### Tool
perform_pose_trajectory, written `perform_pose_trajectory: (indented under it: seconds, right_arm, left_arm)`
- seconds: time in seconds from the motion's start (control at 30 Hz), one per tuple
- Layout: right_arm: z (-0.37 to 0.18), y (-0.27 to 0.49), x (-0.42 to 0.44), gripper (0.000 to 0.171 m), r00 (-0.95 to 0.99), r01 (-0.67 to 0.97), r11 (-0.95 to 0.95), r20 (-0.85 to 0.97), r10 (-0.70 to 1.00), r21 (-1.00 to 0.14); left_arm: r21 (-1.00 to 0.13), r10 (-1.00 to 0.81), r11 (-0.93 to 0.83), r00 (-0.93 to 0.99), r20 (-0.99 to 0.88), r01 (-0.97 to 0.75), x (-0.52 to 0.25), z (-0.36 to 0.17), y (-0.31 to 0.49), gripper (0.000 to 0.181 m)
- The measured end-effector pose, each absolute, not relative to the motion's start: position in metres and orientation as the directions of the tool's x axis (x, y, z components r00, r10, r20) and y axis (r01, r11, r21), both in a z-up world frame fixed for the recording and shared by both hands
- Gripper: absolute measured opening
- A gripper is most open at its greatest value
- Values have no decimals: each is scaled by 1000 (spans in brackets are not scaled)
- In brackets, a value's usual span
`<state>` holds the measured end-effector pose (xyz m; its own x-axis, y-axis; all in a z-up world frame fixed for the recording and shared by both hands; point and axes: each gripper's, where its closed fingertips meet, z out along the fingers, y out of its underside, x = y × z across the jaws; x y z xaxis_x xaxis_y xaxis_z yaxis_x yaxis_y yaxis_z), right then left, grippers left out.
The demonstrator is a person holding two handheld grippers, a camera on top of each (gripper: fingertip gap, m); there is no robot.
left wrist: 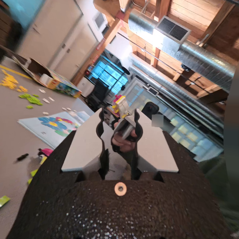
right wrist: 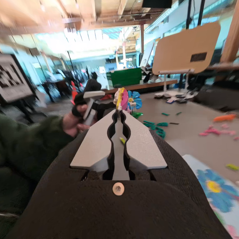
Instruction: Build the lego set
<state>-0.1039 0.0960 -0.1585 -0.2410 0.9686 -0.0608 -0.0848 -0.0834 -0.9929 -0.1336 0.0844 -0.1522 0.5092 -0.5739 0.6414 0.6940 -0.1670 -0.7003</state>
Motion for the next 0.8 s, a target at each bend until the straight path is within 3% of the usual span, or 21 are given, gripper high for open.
perform_pose_trajectory:
  seconds: [0.1,0.33,0.8]
  right_arm:
    - [-158,86,-104,2,-169,-94,199,212,962,-976]
    - [-159,77,-102,2,-97,-96,459,467,879,-883]
    - [-166,68,-106,3,-57,-68,626,630,775,-777]
  left_arm:
    - [-653,-608,-276,398,687,706,-126,-155,80,42]
    - [-622,-647,-305,323,691,721,-124,-152,73,38]
    - [-599,-673,-353,250,696,718,-118,-159,69,28]
